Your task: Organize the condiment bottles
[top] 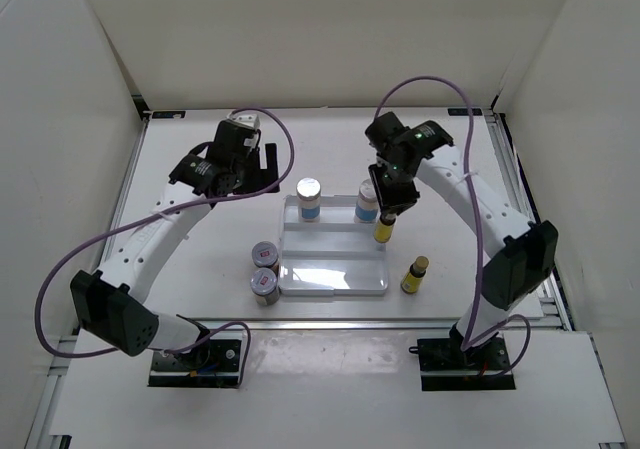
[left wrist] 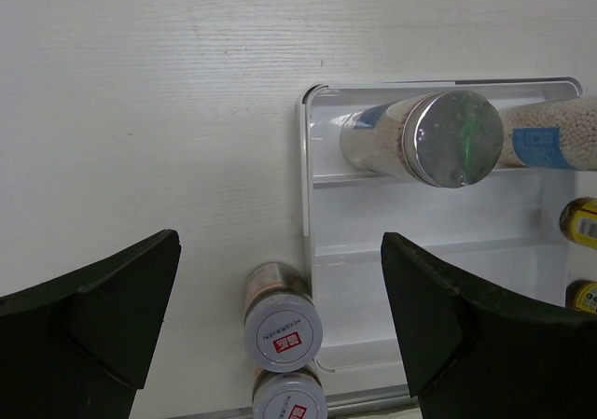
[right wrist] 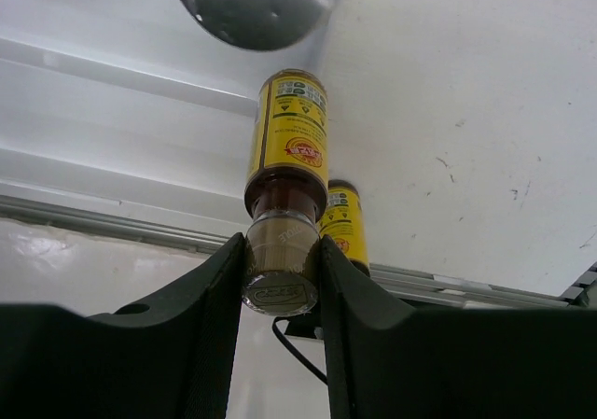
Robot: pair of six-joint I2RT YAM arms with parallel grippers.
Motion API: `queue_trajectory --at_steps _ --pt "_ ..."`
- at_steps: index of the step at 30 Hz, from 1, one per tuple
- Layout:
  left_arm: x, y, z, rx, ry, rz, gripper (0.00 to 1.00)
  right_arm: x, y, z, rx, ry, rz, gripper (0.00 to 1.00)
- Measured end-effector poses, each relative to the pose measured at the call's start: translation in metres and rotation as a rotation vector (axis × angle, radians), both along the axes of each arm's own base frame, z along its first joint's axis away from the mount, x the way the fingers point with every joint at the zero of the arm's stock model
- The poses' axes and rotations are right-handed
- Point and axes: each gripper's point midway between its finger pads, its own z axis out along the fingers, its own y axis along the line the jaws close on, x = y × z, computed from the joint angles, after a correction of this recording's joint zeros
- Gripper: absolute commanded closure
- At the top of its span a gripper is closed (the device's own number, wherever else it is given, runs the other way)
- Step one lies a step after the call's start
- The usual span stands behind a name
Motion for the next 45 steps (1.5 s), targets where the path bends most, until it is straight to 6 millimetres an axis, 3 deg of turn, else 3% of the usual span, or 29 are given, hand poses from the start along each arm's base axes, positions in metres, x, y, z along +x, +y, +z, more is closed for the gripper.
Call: queue_trajectory --at_steps 6,11,15,20,25,33,38,45 --pt "-0.005 0.003 0.002 0.002 -0.009 -0.004 0.0 0.004 0.016 -0.023 -0.026 0.053 0.049 1.0" --pt "-0.004 0.006 0.003 0.016 -0.017 0.0 0.0 0.013 0.026 -0.021 -0.02 0.03 0.096 1.0" --pt "-0.004 0.007 0.005 0.021 -0.023 0.003 0.0 0.018 0.048 -0.021 -0.006 0.011 0.186 1.0" --pt "-0.005 0.009 0.005 0.028 -0.024 0.002 0.0 0.014 0.073 -0.029 0.024 0.031 0.285 1.0" --pt "-0.006 0.01 0.007 0.032 -0.028 -0.001 0.0 0.012 0.086 -0.034 0.053 0.056 0.334 1.0" --pt "-0.007 0.012 0.009 0.041 -0.039 -0.011 0.0 0.033 0.121 -0.035 0.1 0.034 0.372 1.0" --pt "-0.013 0.016 0.009 0.046 -0.044 -0.006 0.0 0.027 0.139 -0.053 0.102 0.072 0.4 1.0" --pt "-0.023 0.023 0.003 0.055 -0.037 -0.001 0.0 0.021 0.151 -0.054 0.12 0.079 0.41 1.0"
